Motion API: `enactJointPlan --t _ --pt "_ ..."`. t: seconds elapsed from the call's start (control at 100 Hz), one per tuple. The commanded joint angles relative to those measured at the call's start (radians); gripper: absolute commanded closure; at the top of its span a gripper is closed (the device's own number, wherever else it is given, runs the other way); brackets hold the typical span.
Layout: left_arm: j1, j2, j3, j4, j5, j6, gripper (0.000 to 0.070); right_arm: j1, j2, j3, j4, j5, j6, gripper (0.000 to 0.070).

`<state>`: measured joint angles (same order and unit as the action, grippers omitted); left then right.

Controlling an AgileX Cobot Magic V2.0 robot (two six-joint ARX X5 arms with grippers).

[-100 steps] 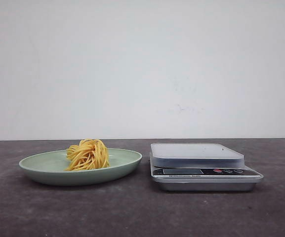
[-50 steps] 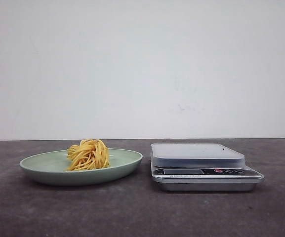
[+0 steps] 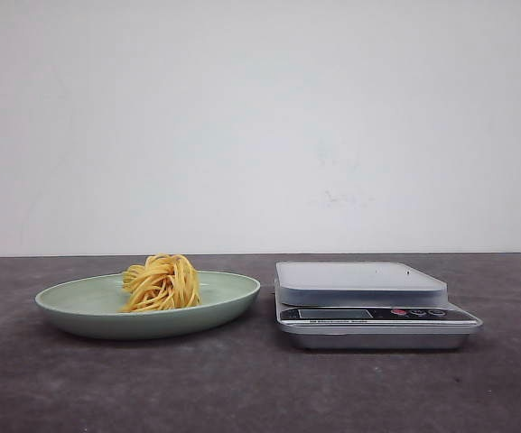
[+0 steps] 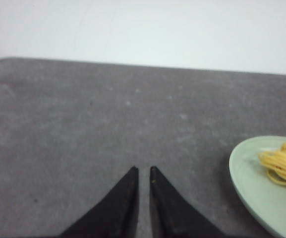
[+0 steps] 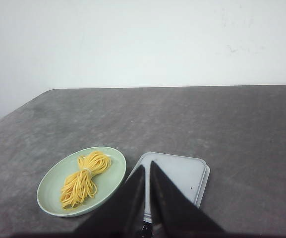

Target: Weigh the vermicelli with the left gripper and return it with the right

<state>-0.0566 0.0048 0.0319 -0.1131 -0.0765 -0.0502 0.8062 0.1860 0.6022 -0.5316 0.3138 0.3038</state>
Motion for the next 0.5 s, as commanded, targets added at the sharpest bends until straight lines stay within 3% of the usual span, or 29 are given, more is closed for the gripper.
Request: enactJointPlan --t 0.0,0.49 --pt "0.002 -0.002 -0.019 0.004 0.006 0.018 0.07 0.01 0.003 0.008 0.015 0.0 0.003 0.0693" --pt "0.003 0.0 -0.018 -0.074 0.021 0.013 0.07 0.01 0.002 0.008 0.015 0.0 0.003 0.0693"
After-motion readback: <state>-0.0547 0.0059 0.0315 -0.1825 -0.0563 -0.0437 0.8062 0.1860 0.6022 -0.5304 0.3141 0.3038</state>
